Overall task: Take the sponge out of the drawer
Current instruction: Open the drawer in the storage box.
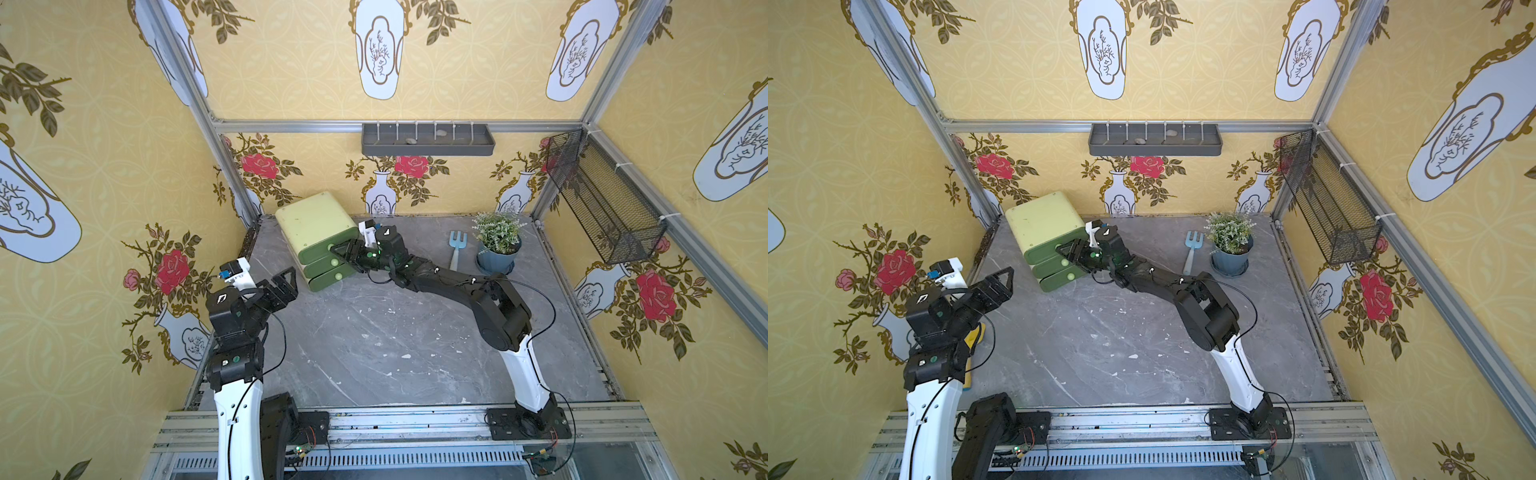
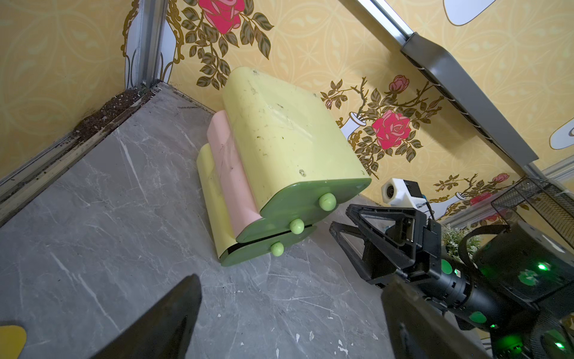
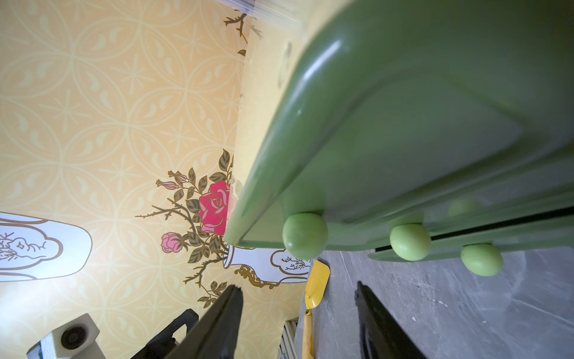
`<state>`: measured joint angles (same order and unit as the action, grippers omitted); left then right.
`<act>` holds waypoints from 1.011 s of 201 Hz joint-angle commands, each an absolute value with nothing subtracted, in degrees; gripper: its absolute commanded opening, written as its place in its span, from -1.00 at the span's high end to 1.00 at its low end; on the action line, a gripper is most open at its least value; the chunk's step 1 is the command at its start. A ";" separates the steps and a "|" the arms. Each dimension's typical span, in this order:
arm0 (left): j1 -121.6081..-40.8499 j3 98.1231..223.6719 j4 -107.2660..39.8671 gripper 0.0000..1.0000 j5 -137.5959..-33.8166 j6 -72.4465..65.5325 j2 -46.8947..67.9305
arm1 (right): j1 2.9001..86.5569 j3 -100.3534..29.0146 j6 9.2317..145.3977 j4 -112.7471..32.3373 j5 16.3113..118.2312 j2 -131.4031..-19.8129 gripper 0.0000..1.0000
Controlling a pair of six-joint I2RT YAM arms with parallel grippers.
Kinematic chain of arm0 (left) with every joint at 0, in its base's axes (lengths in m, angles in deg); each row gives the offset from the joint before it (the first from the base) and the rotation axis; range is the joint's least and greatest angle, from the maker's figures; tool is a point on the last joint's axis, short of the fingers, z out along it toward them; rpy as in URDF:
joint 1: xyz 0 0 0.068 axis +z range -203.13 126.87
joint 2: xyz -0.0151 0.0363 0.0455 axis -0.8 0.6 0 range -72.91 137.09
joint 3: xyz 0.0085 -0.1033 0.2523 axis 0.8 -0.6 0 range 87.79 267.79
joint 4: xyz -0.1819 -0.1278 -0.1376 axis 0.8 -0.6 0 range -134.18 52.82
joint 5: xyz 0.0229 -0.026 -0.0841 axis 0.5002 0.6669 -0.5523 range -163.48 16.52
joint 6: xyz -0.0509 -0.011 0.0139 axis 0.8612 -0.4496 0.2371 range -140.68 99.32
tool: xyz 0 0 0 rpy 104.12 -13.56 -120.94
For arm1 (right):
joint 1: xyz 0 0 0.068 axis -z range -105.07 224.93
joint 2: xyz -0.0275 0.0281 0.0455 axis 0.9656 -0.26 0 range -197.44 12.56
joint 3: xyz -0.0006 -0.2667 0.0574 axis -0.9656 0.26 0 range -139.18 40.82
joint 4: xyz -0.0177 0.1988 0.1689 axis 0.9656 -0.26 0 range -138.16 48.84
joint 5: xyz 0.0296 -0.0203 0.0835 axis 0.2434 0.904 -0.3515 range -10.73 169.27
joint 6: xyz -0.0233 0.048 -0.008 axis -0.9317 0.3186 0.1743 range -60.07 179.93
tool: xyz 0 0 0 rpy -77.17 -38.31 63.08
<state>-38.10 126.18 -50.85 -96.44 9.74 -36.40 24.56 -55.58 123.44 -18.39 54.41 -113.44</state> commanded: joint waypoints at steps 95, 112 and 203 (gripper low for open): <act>-38.06 125.54 -48.61 -0.91 -97.72 8.94 -36.40 | 24.91 -58.65 129.34 -10.82 53.61 -117.24 0.07; -38.08 125.50 -48.56 -0.91 -97.78 8.94 -36.43 | 24.85 -58.75 129.59 -10.68 53.82 -117.42 0.13; -38.09 125.41 -48.34 -0.90 -97.95 8.94 -36.44 | 24.87 -60.11 131.99 -8.76 53.96 -119.19 0.24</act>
